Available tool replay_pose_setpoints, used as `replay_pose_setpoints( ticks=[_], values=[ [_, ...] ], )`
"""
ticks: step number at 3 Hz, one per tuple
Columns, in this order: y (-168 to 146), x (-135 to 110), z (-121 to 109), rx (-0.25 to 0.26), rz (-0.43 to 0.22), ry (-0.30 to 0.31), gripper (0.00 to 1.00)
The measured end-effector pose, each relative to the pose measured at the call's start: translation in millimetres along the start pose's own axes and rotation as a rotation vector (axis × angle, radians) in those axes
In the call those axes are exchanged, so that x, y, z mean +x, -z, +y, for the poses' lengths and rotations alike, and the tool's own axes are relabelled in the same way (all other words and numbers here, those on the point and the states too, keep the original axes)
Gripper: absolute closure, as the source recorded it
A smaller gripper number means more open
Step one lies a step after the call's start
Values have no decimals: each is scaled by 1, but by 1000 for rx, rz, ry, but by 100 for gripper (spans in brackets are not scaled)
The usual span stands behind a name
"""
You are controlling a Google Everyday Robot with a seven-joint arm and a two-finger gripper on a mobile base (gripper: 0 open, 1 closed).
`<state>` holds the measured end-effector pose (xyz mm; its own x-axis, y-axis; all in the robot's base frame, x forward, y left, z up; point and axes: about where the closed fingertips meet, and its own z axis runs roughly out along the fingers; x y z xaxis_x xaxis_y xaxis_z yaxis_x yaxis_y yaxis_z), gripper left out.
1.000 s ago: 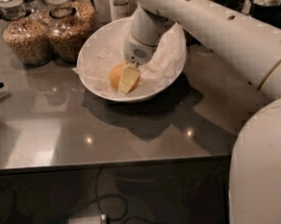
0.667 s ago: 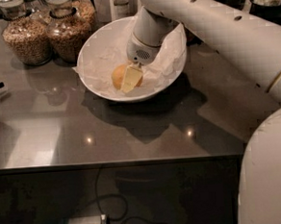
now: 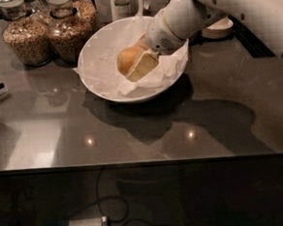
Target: Pick orange from white bowl
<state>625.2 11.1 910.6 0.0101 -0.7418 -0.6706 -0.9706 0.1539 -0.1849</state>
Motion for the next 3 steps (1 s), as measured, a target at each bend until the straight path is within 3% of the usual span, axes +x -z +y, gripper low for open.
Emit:
replay_pose_setpoints(
  ticks=[1,2,3],
  values=[
    [60,-23,15,1,-237,76,100],
    [122,-53,53,-41,-424,217,100],
    [172,-71,104,-47,-483,396,100]
  ],
)
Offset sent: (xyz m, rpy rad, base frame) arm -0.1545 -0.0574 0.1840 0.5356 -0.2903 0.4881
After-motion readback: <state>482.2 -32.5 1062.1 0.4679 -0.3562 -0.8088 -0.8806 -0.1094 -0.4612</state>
